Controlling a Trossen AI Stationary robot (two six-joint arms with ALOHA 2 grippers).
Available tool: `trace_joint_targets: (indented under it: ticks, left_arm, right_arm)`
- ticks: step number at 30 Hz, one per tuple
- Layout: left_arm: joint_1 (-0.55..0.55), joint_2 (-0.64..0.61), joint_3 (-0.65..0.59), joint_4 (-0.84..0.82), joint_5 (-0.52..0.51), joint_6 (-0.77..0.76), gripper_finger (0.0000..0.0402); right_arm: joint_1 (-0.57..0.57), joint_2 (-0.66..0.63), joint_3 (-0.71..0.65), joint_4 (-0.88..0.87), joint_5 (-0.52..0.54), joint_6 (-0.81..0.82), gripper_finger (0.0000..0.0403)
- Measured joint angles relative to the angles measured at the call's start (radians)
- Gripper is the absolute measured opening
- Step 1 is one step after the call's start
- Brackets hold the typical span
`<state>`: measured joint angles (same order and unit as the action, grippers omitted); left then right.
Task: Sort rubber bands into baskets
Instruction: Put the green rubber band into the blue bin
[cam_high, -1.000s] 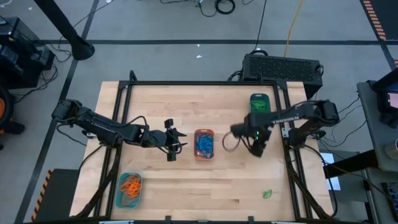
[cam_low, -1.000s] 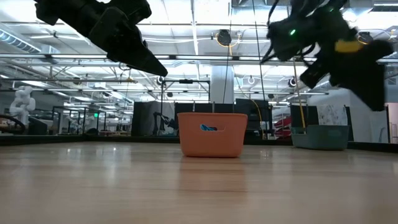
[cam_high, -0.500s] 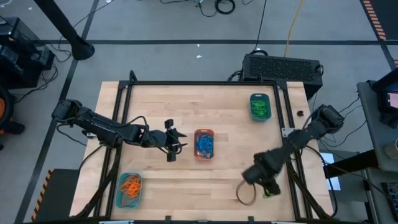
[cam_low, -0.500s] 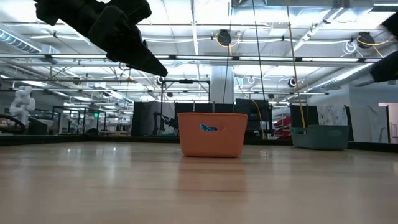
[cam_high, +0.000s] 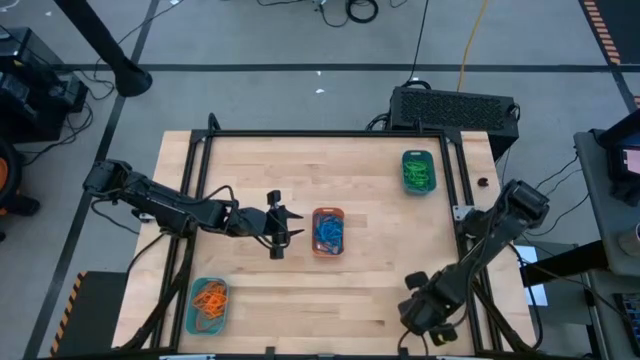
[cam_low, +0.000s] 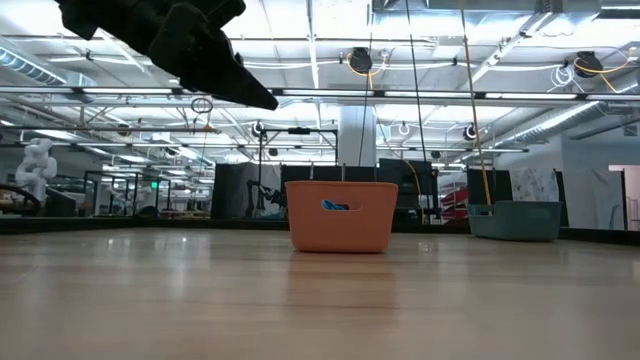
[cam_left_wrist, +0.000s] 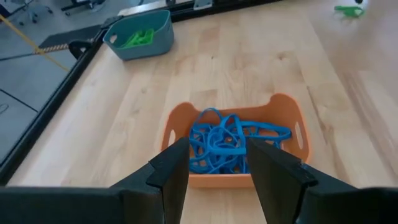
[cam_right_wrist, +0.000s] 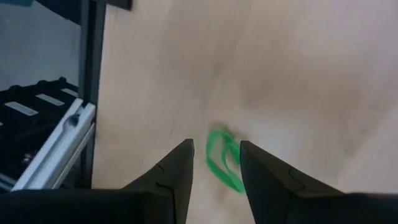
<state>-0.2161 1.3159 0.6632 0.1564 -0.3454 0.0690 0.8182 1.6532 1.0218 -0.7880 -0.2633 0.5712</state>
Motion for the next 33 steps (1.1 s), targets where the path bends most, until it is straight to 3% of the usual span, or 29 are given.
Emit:
trace_joint_targets:
  ticks: [8, 16, 23, 29, 33]
  left_arm:
    - [0.000, 0.000, 0.000, 0.017, -0.001, 0.019, 0.0169]
    - [-0.001, 0.000, 0.000, 0.018, 0.000, 0.015, 0.0169]
    - [-0.002, 0.000, 0.000, 0.018, 0.001, 0.015, 0.0169]
    - [-0.002, 0.000, 0.000, 0.018, 0.001, 0.015, 0.0169]
    - [-0.002, 0.000, 0.000, 0.018, 0.004, 0.014, 0.0169]
  right_arm:
    - [0.042, 0.128, 0.000, 0.028, 0.002, -0.015, 0.0122]
    - [0.047, 0.165, 0.004, 0.017, -0.004, -0.035, 0.0110]
    - [0.048, 0.102, -0.006, -0.037, 0.000, -0.040, 0.0011]
    - [0.034, -0.014, -0.004, -0.152, 0.015, -0.018, 0.0003]
    - [0.009, -0.108, -0.003, -0.236, 0.178, 0.016, 0.0002]
